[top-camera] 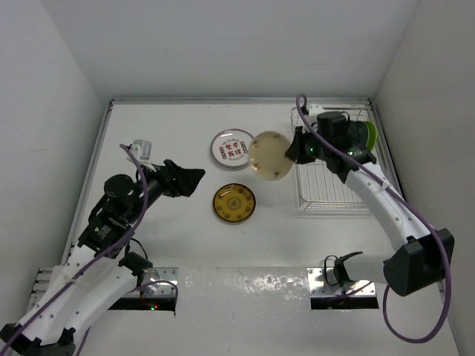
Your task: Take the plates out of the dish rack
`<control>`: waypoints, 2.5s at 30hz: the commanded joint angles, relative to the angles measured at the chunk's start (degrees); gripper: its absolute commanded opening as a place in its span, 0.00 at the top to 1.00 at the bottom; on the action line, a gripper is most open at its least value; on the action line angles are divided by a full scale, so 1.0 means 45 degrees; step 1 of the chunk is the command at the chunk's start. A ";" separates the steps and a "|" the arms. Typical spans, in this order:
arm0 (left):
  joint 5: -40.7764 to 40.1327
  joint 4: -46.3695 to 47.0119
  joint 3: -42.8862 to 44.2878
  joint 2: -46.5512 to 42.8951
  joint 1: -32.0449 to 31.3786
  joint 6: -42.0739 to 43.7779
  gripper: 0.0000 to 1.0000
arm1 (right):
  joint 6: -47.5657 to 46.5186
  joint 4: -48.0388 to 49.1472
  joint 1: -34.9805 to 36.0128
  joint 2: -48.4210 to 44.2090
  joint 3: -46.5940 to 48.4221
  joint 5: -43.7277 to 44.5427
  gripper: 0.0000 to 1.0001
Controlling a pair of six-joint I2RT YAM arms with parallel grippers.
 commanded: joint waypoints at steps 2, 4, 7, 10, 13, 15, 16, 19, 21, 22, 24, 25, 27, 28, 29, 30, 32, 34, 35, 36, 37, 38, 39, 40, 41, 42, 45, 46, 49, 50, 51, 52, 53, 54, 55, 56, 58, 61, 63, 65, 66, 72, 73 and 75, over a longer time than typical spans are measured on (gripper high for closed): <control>0.1061 0.2010 -0.0695 0.0953 0.0121 -0.0845 0.04 | 0.3081 0.4648 0.0910 -0.0954 -0.2431 -0.6259 1.00; 0.1080 0.2089 -0.0871 0.1421 0.0102 -0.1040 0.07 | 0.3667 0.5605 0.1475 -0.1188 -0.2826 -0.6459 1.00; 0.1489 0.2537 -0.1144 0.1929 0.0121 -0.1255 0.13 | 0.4780 0.7284 0.2062 -0.1190 -0.3801 -0.6907 1.00; 0.1783 0.3006 -0.1379 0.2359 0.0102 -0.1431 0.28 | 0.5661 0.8654 0.2551 -0.1033 -0.4291 -0.7338 1.00; 0.1823 0.3007 -0.1399 0.2750 0.0121 -0.1490 0.36 | 0.5915 0.9144 0.2825 -0.1033 -0.4526 -0.7241 1.00; 0.1920 0.3065 -0.1419 0.2907 0.0102 -0.1490 0.57 | 0.5935 0.9222 0.2923 -0.1013 -0.4605 -0.7047 1.00; 0.1901 0.3104 -0.1419 0.2947 0.0121 -0.1510 0.87 | 0.5916 0.9222 0.2963 -0.0955 -0.4644 -0.7007 0.97; 0.1746 0.3085 -0.1399 0.3083 0.0102 -0.1607 1.00 | 0.5410 0.8465 0.2963 -0.0954 -0.4703 -0.6365 0.69; 0.1493 0.3046 -0.1457 0.3278 0.0121 -0.1685 1.00 | 0.4435 0.6904 0.2944 -0.1110 -0.4548 -0.4850 0.32; 0.1356 0.2988 -0.1497 0.3395 0.0121 -0.1686 1.00 | 0.4025 0.6183 0.2924 -0.1208 -0.4411 -0.3988 0.21; 0.0889 0.2948 -0.1633 0.3900 0.0102 -0.1666 1.00 | 0.3067 0.4033 0.2924 -0.1637 -0.4196 -0.2094 0.04; 0.0789 0.3026 -0.1692 0.4117 0.0121 -0.1647 1.00 | 0.2852 0.3486 0.2924 -0.1793 -0.4157 -0.0132 0.01; 0.0826 0.3182 -0.1770 0.4936 0.0121 -0.1627 1.00 | 0.2382 0.2331 0.2924 -0.2359 -0.4175 0.1424 0.01; 0.0943 0.3705 -0.1809 0.5287 0.0102 -0.1627 1.00 | 0.2245 0.2057 0.2924 -0.2554 -0.4195 0.2707 0.01; 0.1118 0.3923 -0.1829 0.5929 0.0102 -0.1646 1.00 | 0.2012 0.1648 0.2924 -0.2750 -0.4253 0.3145 0.01; 0.1313 0.4138 -0.1829 0.6225 0.0102 -0.1666 1.00 | 0.1913 0.1489 0.2905 -0.3080 -0.4292 0.3517 0.01; 0.1393 0.4549 -0.1810 0.7121 0.0102 -0.1821 1.00 | 0.1640 0.1100 0.2905 -0.3336 -0.4312 0.4067 0.01; 0.1471 0.4899 -0.1771 0.7632 0.0102 -0.1900 0.97 | 0.1522 0.0825 0.2885 -0.3493 -0.4254 0.4262 0.01; 0.1529 0.4959 -0.1712 0.8060 0.0121 -0.1997 0.96 | 0.1386 0.0592 0.2866 -0.3513 -0.4234 0.4437 0.01; 0.1511 0.4979 -0.1692 0.8200 0.0121 -0.2037 0.90 | 0.1307 0.0493 0.2865 -0.3533 -0.4176 0.4555 0.01; 0.1511 0.5038 -0.1692 0.8336 0.0102 -0.2095 0.87 | 0.1190 0.0202 0.2865 -0.3552 -0.4118 0.4711 0.01; 0.1491 0.5057 -0.1712 0.8512 0.0102 -0.2115 0.84 | 0.1151 0.0102 0.2865 -0.3552 -0.4098 0.5022 0.01; 0.1414 0.5038 -0.1712 0.8572 0.0102 -0.2135 0.79 | 0.1111 0.0024 0.2846 -0.3552 -0.4059 0.5180 0.01; 0.1394 0.5058 -0.1731 0.8649 0.0102 -0.2115 0.75 | 0.1053 -0.0074 0.2846 -0.3572 -0.4020 0.5316 0.01; 0.1451 0.5058 -0.1751 0.8689 0.0121 -0.2096 0.71 | 0.1072 -0.0229 0.2807 -0.3552 -0.3884 0.5782 0.01; 0.1452 0.5038 -0.1732 0.8709 0.0083 -0.2076 0.62 | 0.1111 -0.0424 0.2788 -0.3475 -0.3747 0.6057 0.01; 0.1180 0.4591 -0.1595 0.8690 0.0063 -0.1998 0.40 | 0.1131 -0.1031 0.2534 -0.2948 -0.3162 0.6625 0.01; 0.1043 0.4125 -0.1537 0.8670 0.0043 -0.1921 0.33 | 0.1073 -0.1244 0.2417 -0.2637 -0.2967 0.6626 0.01; 0.0263 0.2681 -0.1108 0.8670 -0.0073 -0.1667 0.16 | 0.0742 -0.1636 0.1754 -0.2089 -0.1991 0.6568 0.01; -0.0223 0.2288 -0.0874 0.8612 -0.0113 -0.1627 0.11 | 0.0624 -0.1772 0.1230 -0.1681 -0.1369 0.6587 0.01; -0.0440 0.1917 -0.0756 0.8553 -0.0171 -0.1569 0.04 | 0.0545 -0.1890 0.0916 -0.1445 -0.1035 0.6665 0.01; -0.0655 0.1275 -0.0677 0.8282 -0.0210 -0.1491 0.02 | 0.0429 -0.2104 0.0564 -0.1192 -0.0683 0.6820 0.01; -0.0909 0.0998 -0.0522 0.8066 -0.0230 -0.1432 0.01 | 0.0331 -0.2183 -0.0193 -0.0648 0.0016 0.6783 0.01; -0.1201 0.0376 -0.0443 0.7832 -0.0249 -0.1374 0.00 | 0.0214 -0.2261 -0.0530 -0.0352 0.0352 0.6705 0.01; -0.1359 0.0061 -0.0346 0.7231 -0.0269 -0.1238 0.00 | 0.0039 -0.2417 -0.1055 -0.0040 0.0704 0.7033 0.01; -0.1709 -0.0271 -0.0093 0.6896 -0.0269 -0.1140 0.00 | -0.0060 -0.2515 -0.1273 0.0659 0.1403 0.7385 0.01; -0.2062 -0.1481 0.0530 0.5922 -0.0289 -0.0731 0.00 | -0.0410 -0.2807 -0.1760 0.1482 0.2090 0.8553 0.01; -0.2223 -0.2850 0.1332 0.4595 -0.0386 -0.0399 0.00 | -0.0879 -0.2966 -0.2540 0.3279 0.3322 0.8600 0.01; -0.1635 -0.3531 0.1782 0.4024 -0.0367 -0.0008 0.00 | -0.0978 -0.2907 -0.2972 0.4487 0.3889 0.8229 0.02; -0.2003 -0.4351 0.2446 0.3437 -0.0367 0.0597 0.00 | -0.1076 -0.2965 -0.3597 0.5272 0.4591 0.8461 0.14; -0.2160 -0.4472 0.2603 0.3145 -0.0367 0.1122 0.00 | -0.1076 -0.2888 -0.3928 0.5953 0.4768 0.8501 0.23; -0.0915 -0.3046 0.1061 0.2885 -0.0347 0.2102 0.00 | -0.1486 -0.1191 -0.4537 0.6916 0.4633 0.7348 0.41; 0.0094 -0.3086 0.1236 0.3005 -0.0328 0.2239 0.00 | -0.1564 -0.1033 -0.4537 0.6936 0.4478 0.7388 0.41; 0.0028 -0.2892 0.1101 0.3142 -0.0347 0.2299 0.00 | -0.1798 -0.0604 -0.4537 0.6936 0.4282 0.7466 0.40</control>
